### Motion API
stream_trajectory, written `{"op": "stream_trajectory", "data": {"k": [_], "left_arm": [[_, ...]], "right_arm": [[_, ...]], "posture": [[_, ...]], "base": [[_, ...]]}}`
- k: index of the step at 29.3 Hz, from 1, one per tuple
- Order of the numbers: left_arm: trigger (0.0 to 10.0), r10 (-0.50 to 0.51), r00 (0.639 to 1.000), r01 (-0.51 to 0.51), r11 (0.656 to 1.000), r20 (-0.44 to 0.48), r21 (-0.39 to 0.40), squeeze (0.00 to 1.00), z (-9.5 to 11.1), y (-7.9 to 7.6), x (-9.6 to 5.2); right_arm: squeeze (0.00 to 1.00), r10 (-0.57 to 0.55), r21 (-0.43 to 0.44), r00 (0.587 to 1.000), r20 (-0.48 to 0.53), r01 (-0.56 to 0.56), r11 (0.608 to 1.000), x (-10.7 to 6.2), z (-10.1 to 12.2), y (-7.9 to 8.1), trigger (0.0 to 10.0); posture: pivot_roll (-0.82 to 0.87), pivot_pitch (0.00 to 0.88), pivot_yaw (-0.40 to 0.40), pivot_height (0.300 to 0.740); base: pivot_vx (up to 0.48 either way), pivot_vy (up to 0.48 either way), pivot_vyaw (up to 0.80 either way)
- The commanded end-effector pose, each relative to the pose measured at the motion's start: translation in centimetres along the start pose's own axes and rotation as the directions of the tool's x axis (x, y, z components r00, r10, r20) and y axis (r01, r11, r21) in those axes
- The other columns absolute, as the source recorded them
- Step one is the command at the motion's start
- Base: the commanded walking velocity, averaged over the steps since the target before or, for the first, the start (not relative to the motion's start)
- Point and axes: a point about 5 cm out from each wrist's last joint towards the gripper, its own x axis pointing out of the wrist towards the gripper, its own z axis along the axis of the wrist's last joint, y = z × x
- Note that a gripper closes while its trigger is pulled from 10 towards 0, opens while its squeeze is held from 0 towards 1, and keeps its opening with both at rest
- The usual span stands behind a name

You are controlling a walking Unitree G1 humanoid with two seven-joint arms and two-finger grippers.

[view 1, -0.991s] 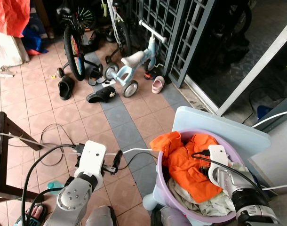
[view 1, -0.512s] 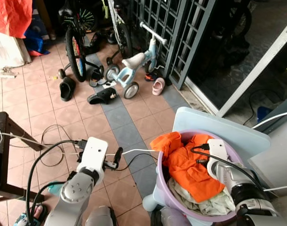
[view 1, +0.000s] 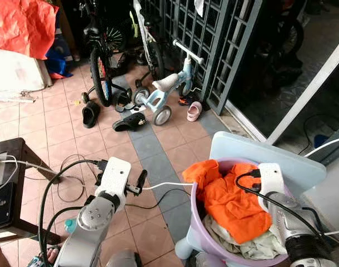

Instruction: Clothes washing

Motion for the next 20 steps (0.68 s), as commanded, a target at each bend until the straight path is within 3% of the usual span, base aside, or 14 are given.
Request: {"op": "stream_trajectory", "data": {"k": [1,3,5,10,20], "left_arm": [[10.0,-0.019,1.0,0.019,1.0,0.012,0.014,0.0,0.1,-0.2,0.2],[10.0,-0.023,1.0,0.023,0.999,0.016,0.023,0.0,0.3,-0.1,0.5],[10.0,-0.04,0.999,0.039,0.999,0.031,0.032,0.0,0.7,0.0,0.7],[10.0,-0.074,0.997,0.071,0.994,0.035,0.078,0.0,1.0,0.1,0.7],[10.0,-0.061,0.998,0.06,0.997,0.012,0.052,0.0,0.4,0.1,0.0]], "right_arm": [[1.0,-0.025,0.023,0.999,0.034,0.024,0.999,-0.4,0.2,-0.2,10.0],[1.0,-0.053,0.087,0.995,0.085,0.045,0.995,-1.0,0.3,-0.2,10.0],[1.0,-0.042,0.114,0.997,0.062,0.035,0.993,-1.3,-0.1,0.7,10.0],[1.0,-0.027,0.065,0.997,0.066,0.022,0.998,-1.9,0.2,1.8,10.0],[1.0,0.051,0.047,0.999,-0.01,-0.05,0.998,-2.4,-0.6,2.6,10.0]], "posture": [[-0.04,0.0,-0.008,0.74],[-0.04,0.0,-0.003,0.74],[-0.04,0.004,0.006,0.74],[-0.04,0.042,0.011,0.74],[-0.03,0.048,0.008,0.74]], "base": [[0.0,0.0,0.0],[0.0,0.0,0.0],[0.0,0.0,-0.32],[0.0,0.0,-0.74],[0.0,0.0,-0.74]]}}
